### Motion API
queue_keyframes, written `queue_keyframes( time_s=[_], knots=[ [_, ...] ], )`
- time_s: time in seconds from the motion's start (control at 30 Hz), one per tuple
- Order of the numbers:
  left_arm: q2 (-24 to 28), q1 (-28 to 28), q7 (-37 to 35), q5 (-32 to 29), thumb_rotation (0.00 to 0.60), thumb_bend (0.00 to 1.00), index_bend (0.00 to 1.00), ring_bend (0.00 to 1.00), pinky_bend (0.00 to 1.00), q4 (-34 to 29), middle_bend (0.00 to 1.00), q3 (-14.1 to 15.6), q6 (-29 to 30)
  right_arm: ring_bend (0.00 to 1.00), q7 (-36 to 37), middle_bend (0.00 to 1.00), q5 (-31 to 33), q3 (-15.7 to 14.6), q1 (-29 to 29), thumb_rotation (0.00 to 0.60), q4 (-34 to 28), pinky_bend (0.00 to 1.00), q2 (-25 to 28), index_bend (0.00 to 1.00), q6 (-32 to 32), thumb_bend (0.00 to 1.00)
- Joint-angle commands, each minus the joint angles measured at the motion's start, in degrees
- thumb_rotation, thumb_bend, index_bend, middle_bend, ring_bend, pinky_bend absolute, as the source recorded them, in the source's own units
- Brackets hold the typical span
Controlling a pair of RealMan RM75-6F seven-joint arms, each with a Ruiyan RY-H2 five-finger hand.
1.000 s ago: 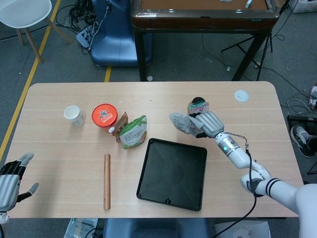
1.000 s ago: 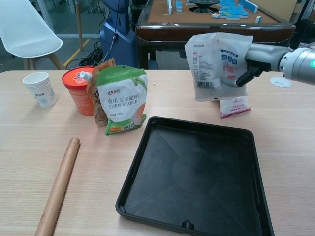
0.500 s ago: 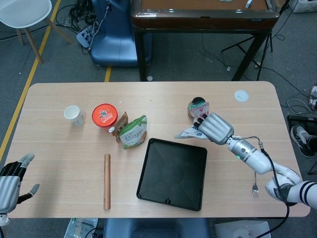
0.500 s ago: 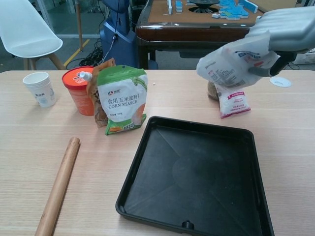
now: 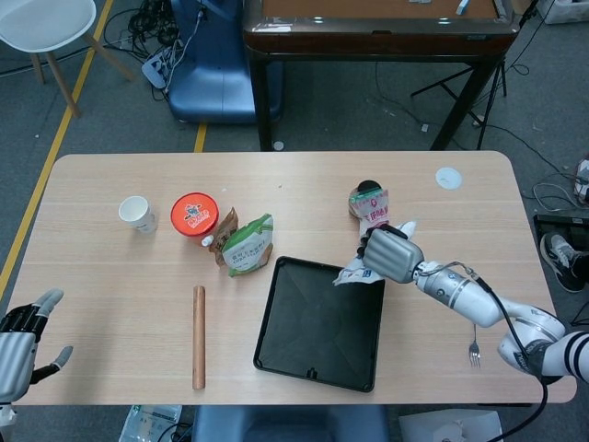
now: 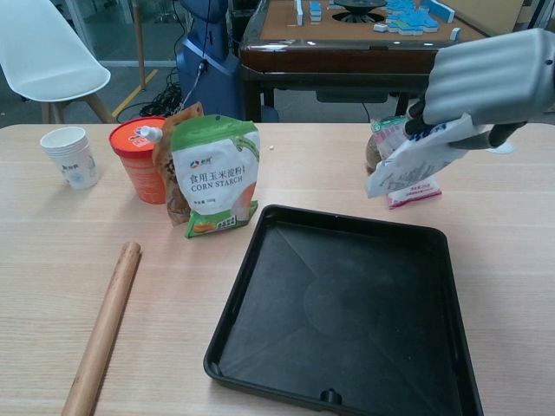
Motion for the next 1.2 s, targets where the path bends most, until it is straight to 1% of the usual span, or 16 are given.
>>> queue_keyframes(
  time_s=[0.03,0.2,0.33,0.5,0.63,0.73,0.83,0.93,1.03,1.13,1.2],
  knots=[
    [-0.23,0.19,-0.15,0.05,0.600,0.20,0.12,0.19,0.16,0.24,0.15,0.12,0.14,0.68,-3.73,0.75,0.07,-0.54,1.98,0.600,-0.96,0.80,0.45,0.81,-4.40,1.00],
    [-0.70,0.53,-0.40,-0.14,0.600,0.20,0.12,0.19,0.16,0.87,0.15,0.29,0.20,0.68,-8.25,0.75,1.88,-0.68,3.77,0.600,-0.88,0.80,0.23,0.81,-9.91,1.00],
    [-1.17,0.54,-0.51,-0.34,0.600,0.20,0.12,0.19,0.16,1.39,0.15,0.31,-0.11,0.68,-12.49,0.76,5.15,0.16,5.12,0.600,-1.00,0.80,-0.18,0.83,-13.79,1.00],
    [-1.62,0.48,-0.48,-0.45,0.600,0.20,0.12,0.19,0.16,1.73,0.15,0.27,-0.39,0.69,-18.95,0.77,10.32,1.00,6.48,0.600,-0.97,0.80,-0.94,0.85,-16.72,1.00],
    [-1.78,0.45,-0.60,-0.66,0.600,0.20,0.12,0.19,0.16,1.93,0.15,0.18,-0.58,0.70,-24.73,0.79,15.50,0.79,7.48,0.600,-0.85,0.80,-2.01,0.87,-17.04,1.00],
    [-1.72,0.49,-0.63,-0.81,0.600,0.20,0.12,0.19,0.15,1.99,0.15,0.15,-0.65,0.71,-29.57,0.80,20.75,-0.67,8.36,0.600,-0.55,0.80,-2.69,0.88,-16.75,1.00],
    [-1.77,0.67,-0.79,-1.08,0.600,0.20,0.12,0.19,0.15,2.10,0.15,0.20,-0.69,0.72,-34.70,0.81,25.88,-3.08,9.42,0.600,-0.61,0.80,-3.57,0.89,-14.83,1.00],
    [-1.83,0.75,-0.78,-1.41,0.600,0.20,0.12,0.19,0.15,2.17,0.15,0.31,-1.07,0.73,-40.19,0.82,32.90,-6.06,10.81,0.600,-1.44,0.80,-4.61,0.91,-11.37,1.00],
    [-1.76,0.75,-0.71,-1.43,0.600,0.20,0.12,0.19,0.15,2.10,0.15,0.27,-1.09,0.74,-44.37,0.84,39.17,-8.29,12.58,0.600,-3.11,0.80,-5.28,0.92,-7.38,1.00],
    [-1.75,0.74,-0.76,-1.41,0.600,0.20,0.12,0.19,0.15,2.01,0.15,0.15,-0.99,0.76,-47.23,0.86,44.03,-10.17,14.42,0.600,-4.93,0.80,-5.61,0.93,-4.38,1.00],
    [-1.88,0.73,-0.80,-1.28,0.600,0.20,0.12,0.19,0.15,2.04,0.15,0.18,-0.96,0.77,-49.02,0.87,47.26,-12.11,15.80,0.600,-6.04,0.80,-6.07,0.93,-3.06,1.00]
  ],
)
